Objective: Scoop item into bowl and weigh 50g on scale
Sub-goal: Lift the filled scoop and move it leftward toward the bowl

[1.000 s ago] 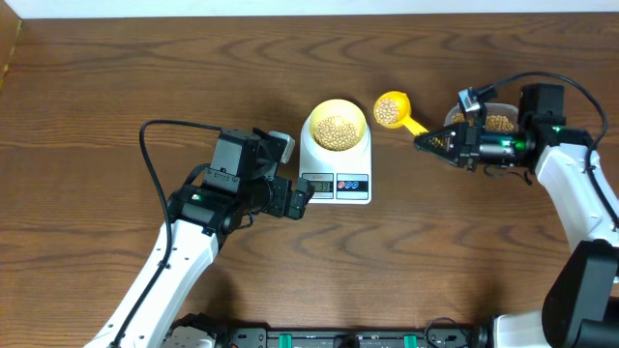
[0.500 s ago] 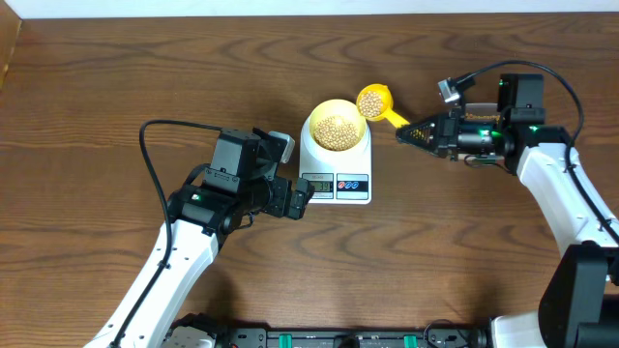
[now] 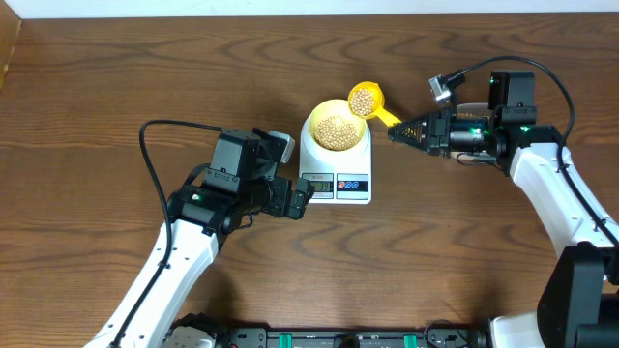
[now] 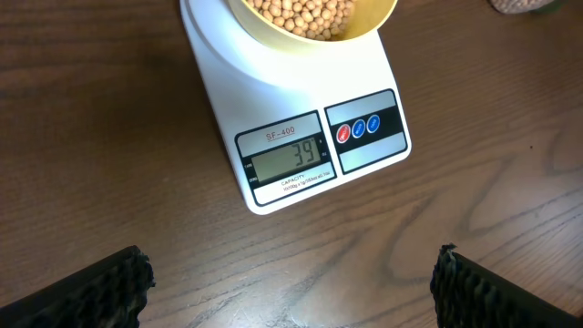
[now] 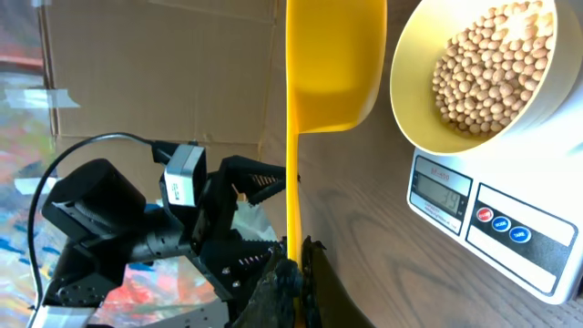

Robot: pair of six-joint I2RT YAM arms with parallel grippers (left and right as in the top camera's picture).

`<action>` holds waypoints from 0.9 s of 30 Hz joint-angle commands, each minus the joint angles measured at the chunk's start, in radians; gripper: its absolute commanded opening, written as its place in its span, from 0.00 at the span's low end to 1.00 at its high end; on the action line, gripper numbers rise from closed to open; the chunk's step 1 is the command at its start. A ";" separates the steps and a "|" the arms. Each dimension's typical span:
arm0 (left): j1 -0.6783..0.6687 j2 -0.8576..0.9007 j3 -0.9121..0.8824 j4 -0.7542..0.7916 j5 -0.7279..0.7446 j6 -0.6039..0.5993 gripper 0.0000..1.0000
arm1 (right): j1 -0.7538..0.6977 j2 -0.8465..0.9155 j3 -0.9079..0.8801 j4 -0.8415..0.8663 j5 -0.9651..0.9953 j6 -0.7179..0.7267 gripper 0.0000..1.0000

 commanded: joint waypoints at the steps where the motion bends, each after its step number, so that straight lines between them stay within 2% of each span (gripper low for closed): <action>1: -0.002 0.004 0.002 0.001 -0.010 0.003 1.00 | 0.004 0.007 0.000 0.032 0.001 0.084 0.01; 4: -0.002 0.004 0.002 0.001 -0.010 0.003 1.00 | 0.000 0.007 0.000 0.115 0.006 0.167 0.01; 11: -0.002 0.004 0.002 0.001 -0.010 0.003 1.00 | 0.000 0.015 0.000 0.179 0.011 0.237 0.01; 27: -0.002 0.004 0.002 0.001 -0.010 0.002 1.00 | -0.003 0.067 0.000 0.238 -0.047 0.259 0.01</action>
